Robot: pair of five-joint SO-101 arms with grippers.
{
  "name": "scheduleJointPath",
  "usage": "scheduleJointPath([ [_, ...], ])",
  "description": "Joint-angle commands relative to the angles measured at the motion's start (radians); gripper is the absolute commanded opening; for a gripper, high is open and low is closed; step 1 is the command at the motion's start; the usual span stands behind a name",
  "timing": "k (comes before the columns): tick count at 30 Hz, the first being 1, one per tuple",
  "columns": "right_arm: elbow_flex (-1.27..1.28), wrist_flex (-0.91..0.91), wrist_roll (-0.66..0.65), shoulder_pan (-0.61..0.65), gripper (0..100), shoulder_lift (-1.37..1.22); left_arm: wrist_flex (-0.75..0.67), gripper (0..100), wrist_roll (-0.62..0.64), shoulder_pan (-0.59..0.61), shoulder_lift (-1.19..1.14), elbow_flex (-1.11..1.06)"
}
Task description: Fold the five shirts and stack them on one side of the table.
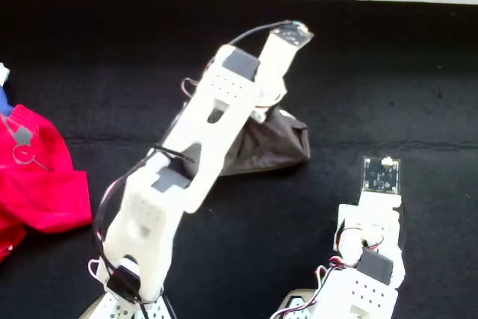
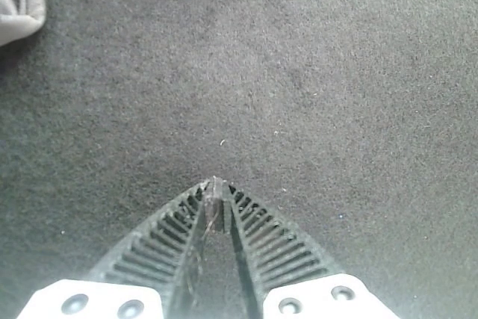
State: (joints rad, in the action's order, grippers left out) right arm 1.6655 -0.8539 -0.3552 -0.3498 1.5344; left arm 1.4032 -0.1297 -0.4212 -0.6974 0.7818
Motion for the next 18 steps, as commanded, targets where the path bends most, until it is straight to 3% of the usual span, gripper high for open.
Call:
scheduleJointPath([
  [1,0.111,-0.005,0.009,-0.005,0.6,0.010,-0.005,1,-0.009,-0.018,-0.071,0.150],
  [8,0.111,-0.005,0.009,-0.005,0.6,0.010,0.083,16,-0.006,-0.021,-0.216,0.355],
  [14,0.111,-0.005,0.009,-0.005,0.6,0.010,0.236,16,-0.006,-0.082,-0.229,0.541],
  [18,0.111,-0.005,0.009,-0.005,0.6,0.010,0.233,16,-0.006,-0.107,-0.266,0.547],
])
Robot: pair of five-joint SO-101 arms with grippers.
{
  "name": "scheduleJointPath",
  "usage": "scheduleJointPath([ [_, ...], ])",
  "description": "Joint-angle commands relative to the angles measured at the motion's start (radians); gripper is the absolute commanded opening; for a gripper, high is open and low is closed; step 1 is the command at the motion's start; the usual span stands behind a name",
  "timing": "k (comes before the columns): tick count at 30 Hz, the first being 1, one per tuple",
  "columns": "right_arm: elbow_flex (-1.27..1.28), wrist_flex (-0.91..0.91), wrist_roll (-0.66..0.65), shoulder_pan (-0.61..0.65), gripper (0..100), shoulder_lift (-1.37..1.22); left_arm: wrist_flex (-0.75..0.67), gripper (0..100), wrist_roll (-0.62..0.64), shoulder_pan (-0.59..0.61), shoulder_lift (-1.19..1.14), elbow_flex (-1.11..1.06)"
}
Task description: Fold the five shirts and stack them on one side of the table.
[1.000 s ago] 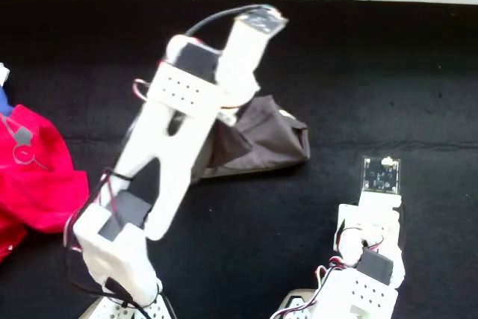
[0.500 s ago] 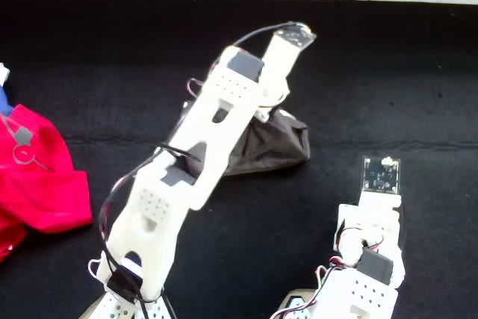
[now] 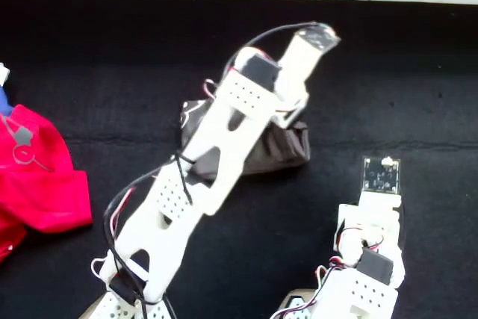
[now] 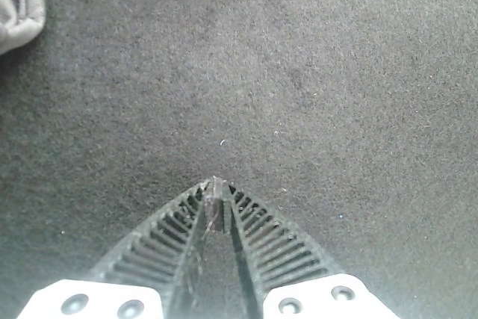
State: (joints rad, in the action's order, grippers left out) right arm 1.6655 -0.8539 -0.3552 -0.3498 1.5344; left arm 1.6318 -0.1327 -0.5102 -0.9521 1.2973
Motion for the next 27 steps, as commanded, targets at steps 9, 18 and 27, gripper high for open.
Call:
scheduleJointPath([
  [9,0.111,-0.005,0.009,-0.005,0.6,0.008,-0.117,16,-0.002,-0.024,-0.122,0.051],
  [18,0.111,-0.005,0.009,-0.005,0.6,0.008,0.137,16,-0.002,0.041,0.045,0.326],
  [27,0.111,-0.004,0.009,-0.005,0.6,0.010,0.137,1,-0.006,0.229,0.073,-0.005],
])
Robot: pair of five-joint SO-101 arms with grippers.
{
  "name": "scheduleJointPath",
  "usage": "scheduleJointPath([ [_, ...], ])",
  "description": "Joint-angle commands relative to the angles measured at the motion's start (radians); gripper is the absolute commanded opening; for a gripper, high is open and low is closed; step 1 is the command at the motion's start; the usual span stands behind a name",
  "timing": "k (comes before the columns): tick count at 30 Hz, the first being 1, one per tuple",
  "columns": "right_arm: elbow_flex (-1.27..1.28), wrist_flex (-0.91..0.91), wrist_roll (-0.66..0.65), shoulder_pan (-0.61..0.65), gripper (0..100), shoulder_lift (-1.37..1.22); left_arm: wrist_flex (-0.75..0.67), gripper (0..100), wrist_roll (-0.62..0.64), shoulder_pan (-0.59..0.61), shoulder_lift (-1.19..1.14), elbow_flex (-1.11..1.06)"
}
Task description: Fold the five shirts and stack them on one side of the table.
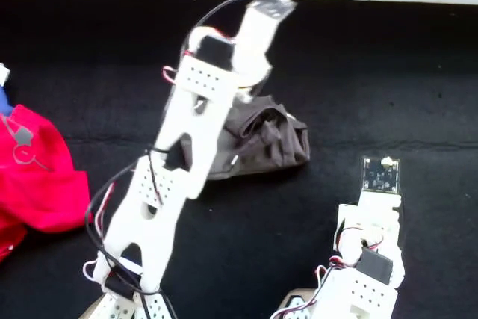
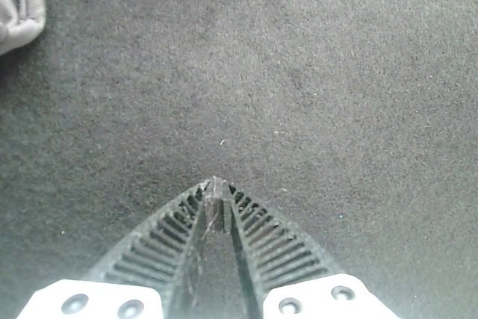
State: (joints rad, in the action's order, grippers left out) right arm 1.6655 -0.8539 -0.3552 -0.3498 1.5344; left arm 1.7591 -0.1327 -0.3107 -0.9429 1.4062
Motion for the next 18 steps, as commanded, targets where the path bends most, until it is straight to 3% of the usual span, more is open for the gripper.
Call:
scheduleJointPath([
  [1,0.111,-0.004,0.009,-0.005,0.6,0.010,0.009,1,-0.008,0.031,0.065,-0.166],
  [10,0.111,-0.002,0.009,-0.005,0.6,0.010,-0.046,1,-0.009,-0.041,0.058,-0.323],
  [18,0.111,-0.004,0.009,-0.005,0.6,0.010,-0.500,1,-0.003,-0.071,0.010,-0.323],
])
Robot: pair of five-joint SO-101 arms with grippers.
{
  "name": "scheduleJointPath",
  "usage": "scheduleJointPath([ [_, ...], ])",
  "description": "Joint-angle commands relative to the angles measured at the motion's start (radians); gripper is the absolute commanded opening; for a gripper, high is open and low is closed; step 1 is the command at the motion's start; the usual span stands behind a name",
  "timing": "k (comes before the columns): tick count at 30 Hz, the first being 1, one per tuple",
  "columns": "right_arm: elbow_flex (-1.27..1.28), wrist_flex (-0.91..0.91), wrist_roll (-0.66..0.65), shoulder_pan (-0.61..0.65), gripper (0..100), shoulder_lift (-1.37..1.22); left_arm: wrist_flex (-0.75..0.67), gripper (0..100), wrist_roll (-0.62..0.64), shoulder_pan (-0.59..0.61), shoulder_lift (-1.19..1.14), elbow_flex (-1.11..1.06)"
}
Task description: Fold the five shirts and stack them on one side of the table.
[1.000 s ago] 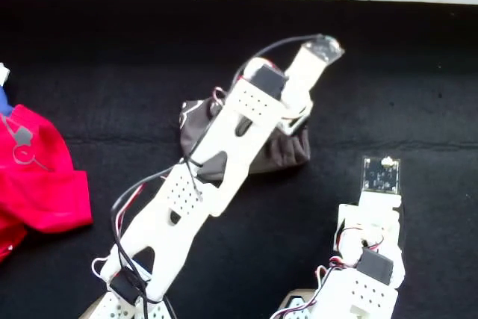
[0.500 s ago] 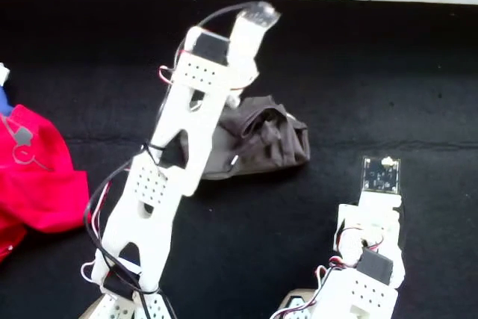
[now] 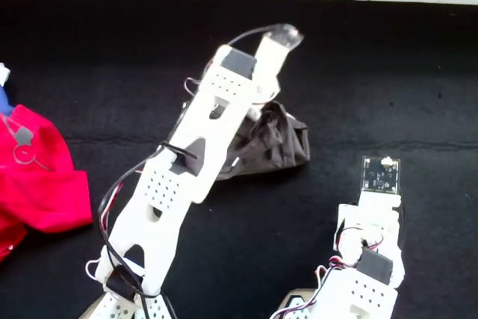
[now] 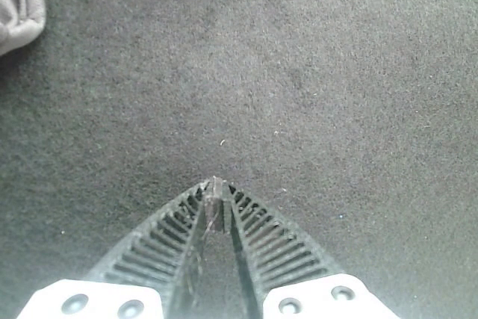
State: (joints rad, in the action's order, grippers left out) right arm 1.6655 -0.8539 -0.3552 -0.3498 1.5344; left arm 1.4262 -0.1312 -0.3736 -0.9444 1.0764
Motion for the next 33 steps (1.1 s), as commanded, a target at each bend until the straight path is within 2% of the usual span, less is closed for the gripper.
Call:
scheduleJointPath([
  [1,0.111,-0.004,0.009,-0.005,0.6,0.010,-0.215,1,-0.005,-0.002,-0.002,0.007],
  [3,0.111,-0.004,0.009,-0.005,0.6,0.010,-0.269,1,-0.005,0.016,-0.018,0.008],
  [6,0.111,-0.002,0.009,-0.005,0.6,0.010,-0.247,1,-0.005,0.050,-0.018,0.054],
  [13,0.111,-0.001,0.009,-0.001,0.6,0.010,0.221,1,-0.011,0.097,-0.024,0.321],
  [16,0.111,-0.001,0.009,0.015,0.6,0.010,0.347,1,-0.011,0.101,-0.025,0.343],
  [20,0.117,-0.001,0.009,0.015,0.6,0.010,0.348,1,-0.009,0.094,-0.004,0.222],
  [25,0.117,-0.001,0.009,0.015,0.6,0.010,0.348,1,-0.009,0.031,0.070,-0.033],
  [29,0.117,-0.001,0.009,0.015,0.6,0.010,0.339,1,-0.009,-0.015,0.088,-0.058],
  [33,0.117,-0.001,0.009,0.015,0.6,0.010,0.213,1,-0.006,-0.039,0.088,-0.059],
])
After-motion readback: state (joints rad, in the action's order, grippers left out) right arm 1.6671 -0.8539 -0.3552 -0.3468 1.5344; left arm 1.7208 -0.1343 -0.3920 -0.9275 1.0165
